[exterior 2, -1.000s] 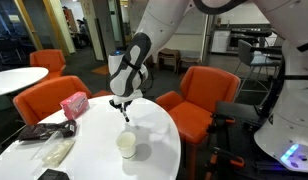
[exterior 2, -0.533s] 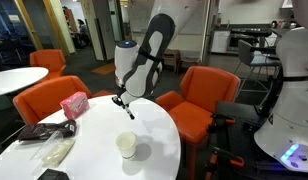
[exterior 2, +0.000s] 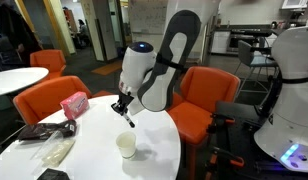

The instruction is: Put the marker in the cup

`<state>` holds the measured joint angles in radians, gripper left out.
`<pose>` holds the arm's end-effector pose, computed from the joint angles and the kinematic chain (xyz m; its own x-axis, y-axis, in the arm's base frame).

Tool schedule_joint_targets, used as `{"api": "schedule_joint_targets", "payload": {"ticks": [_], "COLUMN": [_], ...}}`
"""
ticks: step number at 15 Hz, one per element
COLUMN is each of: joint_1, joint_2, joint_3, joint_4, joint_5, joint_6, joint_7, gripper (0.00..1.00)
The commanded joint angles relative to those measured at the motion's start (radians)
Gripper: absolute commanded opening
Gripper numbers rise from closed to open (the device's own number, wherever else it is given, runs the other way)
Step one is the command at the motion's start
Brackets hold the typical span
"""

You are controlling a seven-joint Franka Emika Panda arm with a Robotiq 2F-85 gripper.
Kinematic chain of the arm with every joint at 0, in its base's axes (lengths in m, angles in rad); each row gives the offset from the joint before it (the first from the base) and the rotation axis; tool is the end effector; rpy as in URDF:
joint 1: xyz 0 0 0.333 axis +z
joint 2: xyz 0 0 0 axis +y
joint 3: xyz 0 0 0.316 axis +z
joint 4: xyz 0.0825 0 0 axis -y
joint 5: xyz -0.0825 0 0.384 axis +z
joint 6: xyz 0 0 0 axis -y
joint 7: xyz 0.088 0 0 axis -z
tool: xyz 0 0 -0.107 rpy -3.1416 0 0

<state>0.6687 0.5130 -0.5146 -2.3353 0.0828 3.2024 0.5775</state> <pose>0.5426 0.0719 0.1913 0.8154 -0.3553 0.4571 -0.3785 -0.9246 -0.0434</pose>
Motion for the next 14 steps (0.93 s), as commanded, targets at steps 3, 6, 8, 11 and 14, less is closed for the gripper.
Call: {"api": "schedule_joint_targets", "payload": {"ticks": [3, 6, 8, 11, 14], "joint_1": [0.082, 0.104, 0.108, 0.146, 0.118], "joint_2": [0.015, 0.031, 0.046, 0.086, 0.100], "joint_3": [-0.031, -0.029, -0.006, -0.028, 0.025], "joint_4": [-0.019, -0.023, -0.025, -0.029, -0.028], "joint_5": [-0.011, -0.018, 0.075, 0.140, 0.231], "joint_6": [0.093, 0.110, 0.134, 0.223, 0.279], "joint_7": [-0.017, -0.026, -0.122, -0.217, -0.302], "gripper": [0.05, 0.05, 0.05, 0.05, 0.05]}}
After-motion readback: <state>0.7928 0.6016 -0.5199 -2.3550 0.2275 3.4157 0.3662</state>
